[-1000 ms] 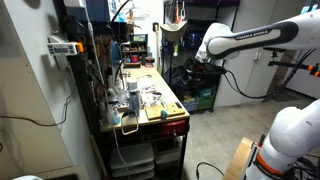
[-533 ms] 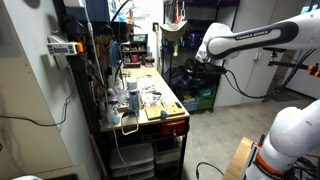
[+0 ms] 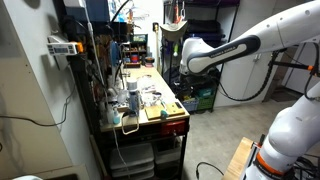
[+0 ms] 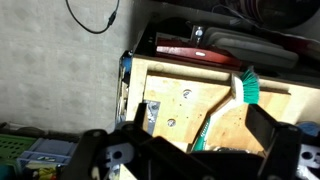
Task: Hang the cleaning brush on the wire
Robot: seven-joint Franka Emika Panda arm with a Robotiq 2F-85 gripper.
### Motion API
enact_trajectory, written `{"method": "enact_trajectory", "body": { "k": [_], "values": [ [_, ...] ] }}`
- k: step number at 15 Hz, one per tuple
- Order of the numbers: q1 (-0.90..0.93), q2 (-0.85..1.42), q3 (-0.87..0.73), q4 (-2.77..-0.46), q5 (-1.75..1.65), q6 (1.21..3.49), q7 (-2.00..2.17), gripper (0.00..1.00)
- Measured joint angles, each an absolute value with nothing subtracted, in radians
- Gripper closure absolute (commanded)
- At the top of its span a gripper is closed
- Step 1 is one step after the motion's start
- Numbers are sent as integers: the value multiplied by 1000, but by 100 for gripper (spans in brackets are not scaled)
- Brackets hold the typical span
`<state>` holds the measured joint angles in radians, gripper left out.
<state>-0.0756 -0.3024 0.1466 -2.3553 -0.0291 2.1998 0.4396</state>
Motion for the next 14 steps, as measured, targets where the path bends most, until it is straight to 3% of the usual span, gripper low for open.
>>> {"method": "enact_trajectory", "body": {
  "k": [14],
  "values": [
    [-15,119,96,-2093,-110,2310,620,0]
  ]
}}
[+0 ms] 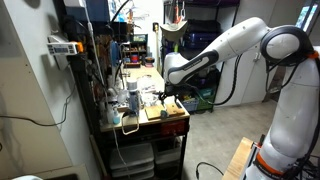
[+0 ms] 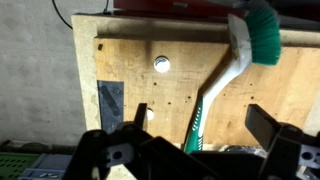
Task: Hang the cleaning brush on the wire
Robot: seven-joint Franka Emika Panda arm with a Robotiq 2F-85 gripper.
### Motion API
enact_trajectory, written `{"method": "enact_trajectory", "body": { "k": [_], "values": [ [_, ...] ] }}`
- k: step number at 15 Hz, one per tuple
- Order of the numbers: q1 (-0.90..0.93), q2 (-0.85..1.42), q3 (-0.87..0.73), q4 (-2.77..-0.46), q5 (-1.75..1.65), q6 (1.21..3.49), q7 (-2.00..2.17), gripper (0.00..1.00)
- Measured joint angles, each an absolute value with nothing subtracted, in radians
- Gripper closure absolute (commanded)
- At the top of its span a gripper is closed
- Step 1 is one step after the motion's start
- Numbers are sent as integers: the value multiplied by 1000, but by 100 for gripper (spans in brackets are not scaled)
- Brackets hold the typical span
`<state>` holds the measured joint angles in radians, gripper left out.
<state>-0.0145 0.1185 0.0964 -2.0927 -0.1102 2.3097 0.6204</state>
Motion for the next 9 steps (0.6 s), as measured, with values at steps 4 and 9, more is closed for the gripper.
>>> {"method": "enact_trajectory", "body": {
  "k": [4,9],
  "values": [
    [24,194,68,-2043,-110,2326,656,0],
    [61,260,34,-1992,-110,2373,681,51]
  ]
}}
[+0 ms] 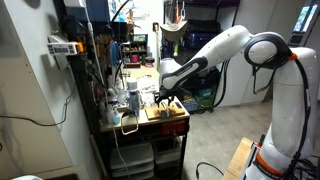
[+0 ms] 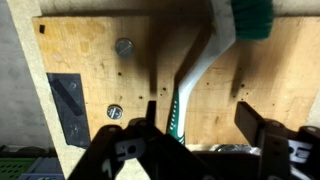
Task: Hang the cleaning brush on the wire
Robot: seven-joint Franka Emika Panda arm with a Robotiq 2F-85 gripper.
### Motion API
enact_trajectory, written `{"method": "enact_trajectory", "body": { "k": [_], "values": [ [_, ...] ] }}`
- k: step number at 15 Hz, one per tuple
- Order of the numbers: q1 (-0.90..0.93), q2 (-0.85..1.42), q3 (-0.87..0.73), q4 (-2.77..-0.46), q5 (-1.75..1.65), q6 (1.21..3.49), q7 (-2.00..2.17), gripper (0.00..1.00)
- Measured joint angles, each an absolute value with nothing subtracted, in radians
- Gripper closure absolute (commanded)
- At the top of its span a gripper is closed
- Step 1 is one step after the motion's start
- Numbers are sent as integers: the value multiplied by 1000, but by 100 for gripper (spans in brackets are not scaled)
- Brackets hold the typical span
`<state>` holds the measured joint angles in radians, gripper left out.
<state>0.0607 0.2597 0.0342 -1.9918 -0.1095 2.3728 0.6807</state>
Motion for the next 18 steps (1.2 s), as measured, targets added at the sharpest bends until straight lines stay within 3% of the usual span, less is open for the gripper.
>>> {"method": "enact_trajectory", "body": {
  "k": [4,7,9,18],
  "values": [
    [80,292,8,-1964,-110,2377,688,82],
    [91,303,-10,-1956,-110,2377,689,100],
    [95,305,-17,-1955,-110,2377,689,96],
    [143,176,-30,-2037,-256,2431,694,96]
  ]
}}
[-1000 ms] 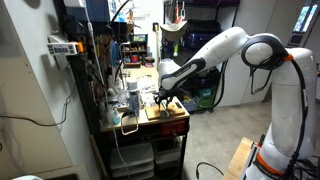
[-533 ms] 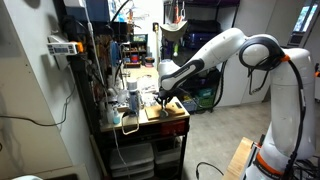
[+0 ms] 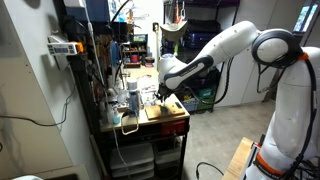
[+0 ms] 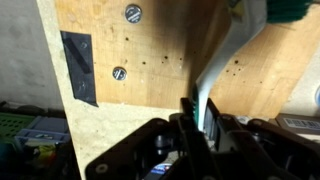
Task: Hang the cleaning brush on the wire
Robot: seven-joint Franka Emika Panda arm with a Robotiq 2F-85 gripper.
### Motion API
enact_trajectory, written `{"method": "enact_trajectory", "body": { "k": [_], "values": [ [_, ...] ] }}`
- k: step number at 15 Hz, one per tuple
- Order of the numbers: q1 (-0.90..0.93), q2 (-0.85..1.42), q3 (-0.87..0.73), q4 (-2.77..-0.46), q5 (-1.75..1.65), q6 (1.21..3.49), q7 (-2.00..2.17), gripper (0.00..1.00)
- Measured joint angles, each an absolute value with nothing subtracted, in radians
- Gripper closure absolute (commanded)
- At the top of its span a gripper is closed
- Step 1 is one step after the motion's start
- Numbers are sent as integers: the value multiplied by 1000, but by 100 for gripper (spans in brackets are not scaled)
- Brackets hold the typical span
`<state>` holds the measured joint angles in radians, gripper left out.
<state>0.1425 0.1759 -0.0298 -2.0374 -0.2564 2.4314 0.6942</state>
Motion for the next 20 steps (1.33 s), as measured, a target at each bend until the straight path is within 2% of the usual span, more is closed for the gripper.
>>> {"method": "enact_trajectory", "body": {
  "k": [7,8,12,13,20],
  "values": [
    [130,-109,17,-2255,-368,2487,697,96],
    [121,-141,29,-2277,-374,2487,697,84],
    [104,-230,59,-2343,-375,2487,691,84],
    [104,-236,60,-2347,-375,2487,690,96],
    [76,-264,154,-2350,-413,2566,631,96]
  ]
}}
